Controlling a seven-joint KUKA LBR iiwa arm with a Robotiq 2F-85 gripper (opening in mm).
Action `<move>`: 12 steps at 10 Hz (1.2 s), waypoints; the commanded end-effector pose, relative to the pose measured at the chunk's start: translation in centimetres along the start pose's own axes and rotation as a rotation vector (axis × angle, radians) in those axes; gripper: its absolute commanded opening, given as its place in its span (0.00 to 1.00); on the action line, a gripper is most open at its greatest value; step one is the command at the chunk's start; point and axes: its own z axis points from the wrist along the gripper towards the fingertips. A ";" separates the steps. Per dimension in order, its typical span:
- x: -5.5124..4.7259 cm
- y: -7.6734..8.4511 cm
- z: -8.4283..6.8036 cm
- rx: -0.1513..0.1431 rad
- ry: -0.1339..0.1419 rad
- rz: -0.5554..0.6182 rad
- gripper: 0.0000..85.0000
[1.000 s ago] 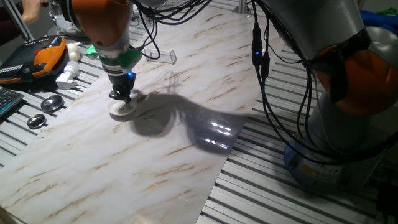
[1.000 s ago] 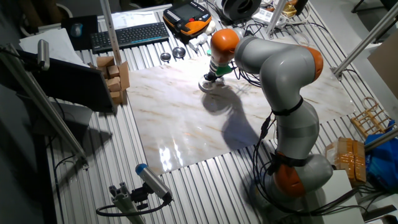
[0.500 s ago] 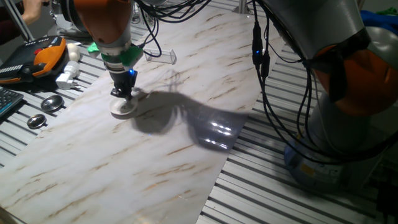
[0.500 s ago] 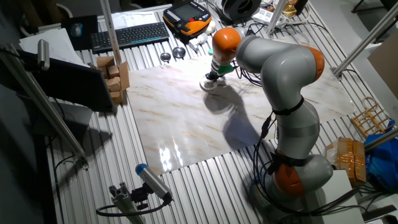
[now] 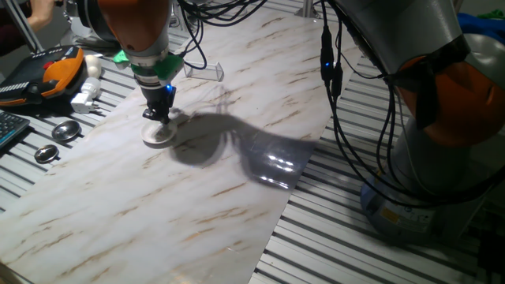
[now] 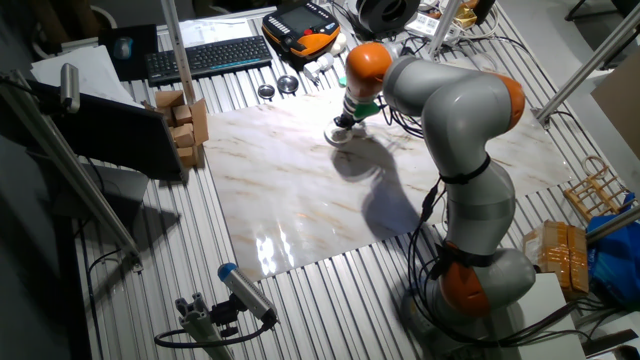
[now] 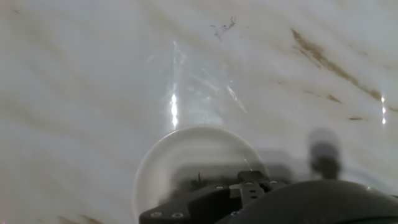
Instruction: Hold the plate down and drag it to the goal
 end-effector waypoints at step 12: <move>0.1 -0.1 0.1 -0.028 0.049 0.059 0.00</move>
